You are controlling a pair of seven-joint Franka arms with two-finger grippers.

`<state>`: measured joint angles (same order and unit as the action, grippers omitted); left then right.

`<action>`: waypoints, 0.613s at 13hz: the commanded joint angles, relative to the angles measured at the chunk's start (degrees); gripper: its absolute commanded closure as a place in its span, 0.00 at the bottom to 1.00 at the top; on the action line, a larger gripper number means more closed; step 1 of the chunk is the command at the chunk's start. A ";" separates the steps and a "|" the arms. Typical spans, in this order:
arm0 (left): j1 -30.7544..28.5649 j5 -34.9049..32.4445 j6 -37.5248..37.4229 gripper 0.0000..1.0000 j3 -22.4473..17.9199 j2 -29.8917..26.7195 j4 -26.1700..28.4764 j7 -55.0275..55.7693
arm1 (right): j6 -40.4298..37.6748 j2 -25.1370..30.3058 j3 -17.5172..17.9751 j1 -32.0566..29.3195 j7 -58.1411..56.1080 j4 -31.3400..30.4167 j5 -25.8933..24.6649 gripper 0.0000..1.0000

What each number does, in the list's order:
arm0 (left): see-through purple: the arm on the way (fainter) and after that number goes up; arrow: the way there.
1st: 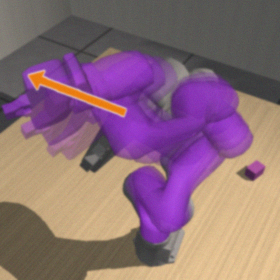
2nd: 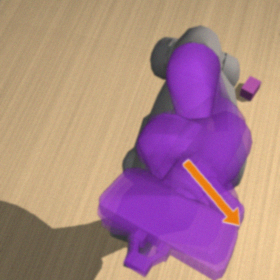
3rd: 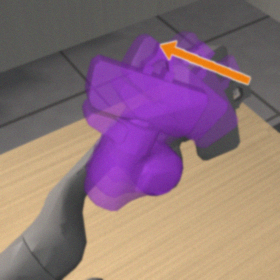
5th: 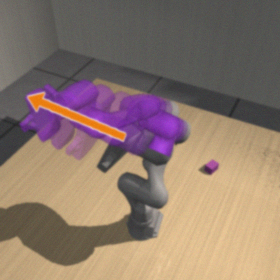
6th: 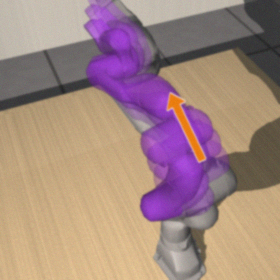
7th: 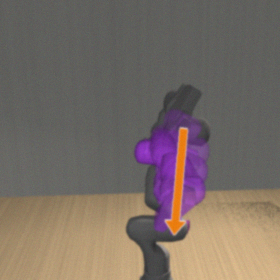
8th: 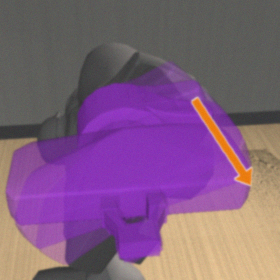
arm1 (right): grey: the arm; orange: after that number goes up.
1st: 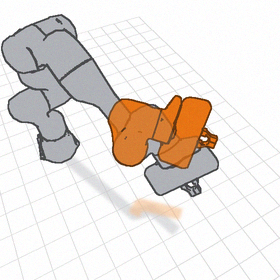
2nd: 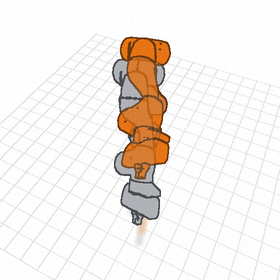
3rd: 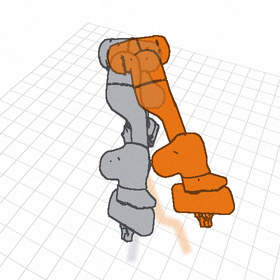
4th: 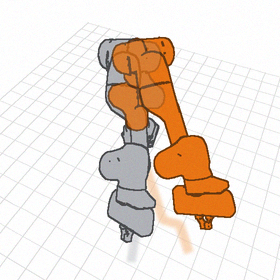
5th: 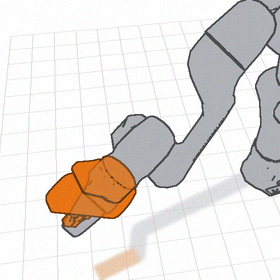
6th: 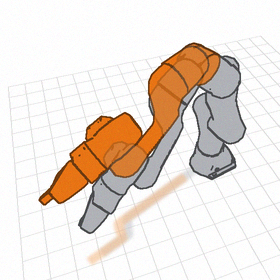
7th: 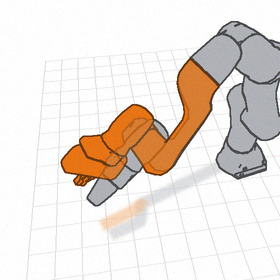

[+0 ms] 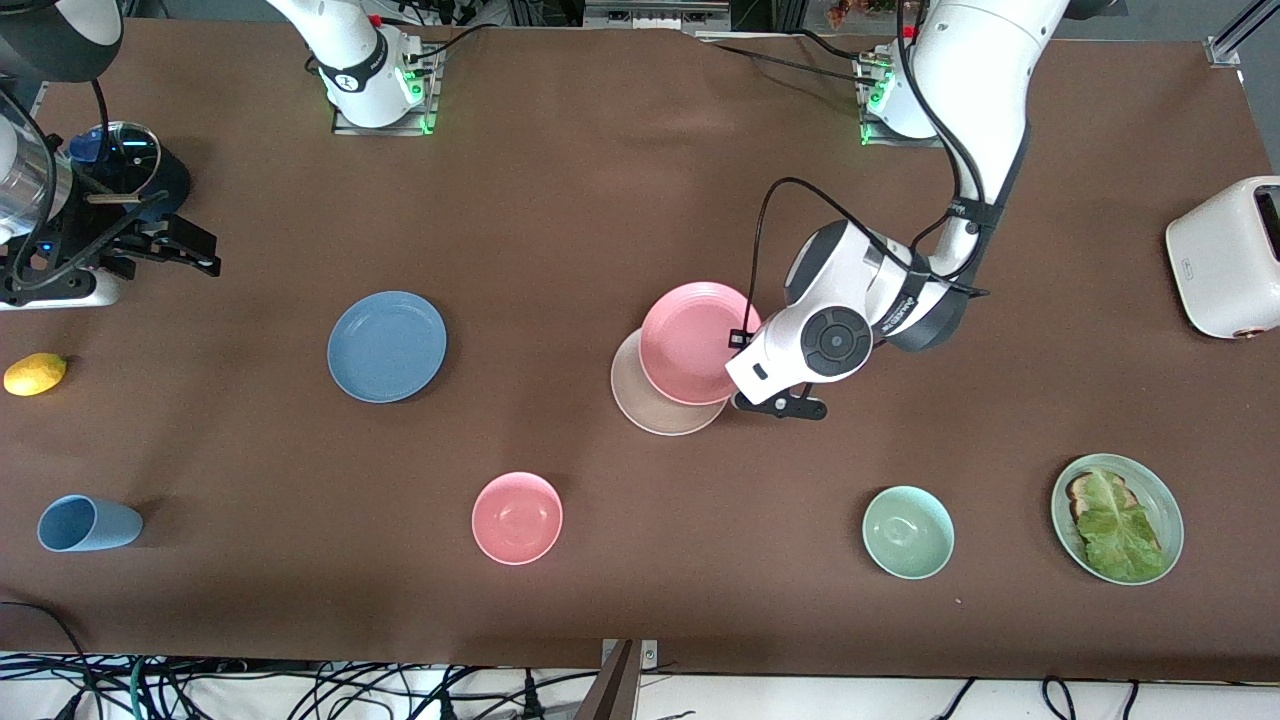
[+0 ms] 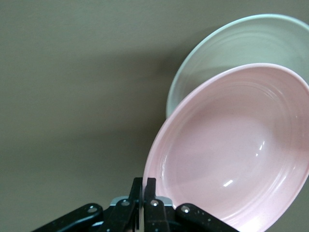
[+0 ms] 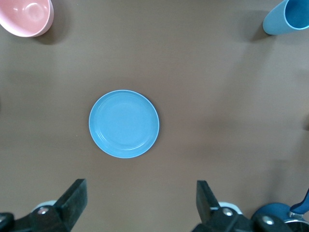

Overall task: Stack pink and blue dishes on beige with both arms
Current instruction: 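Carry the pink plate with the left gripper over the beige plate, then lower the pink plate onto the beige plate and open the left gripper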

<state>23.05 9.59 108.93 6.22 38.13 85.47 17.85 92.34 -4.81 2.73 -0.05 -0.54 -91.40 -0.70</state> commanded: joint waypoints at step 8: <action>3.67 4.13 9.20 1.00 -0.77 4.06 -2.41 1.75 | -0.32 -2.65 0.61 -0.30 -3.06 0.61 0.43 0.00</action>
<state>26.27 11.69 118.27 6.21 41.20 84.98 19.71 92.30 -6.48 2.91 -0.01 -2.50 -91.42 -0.68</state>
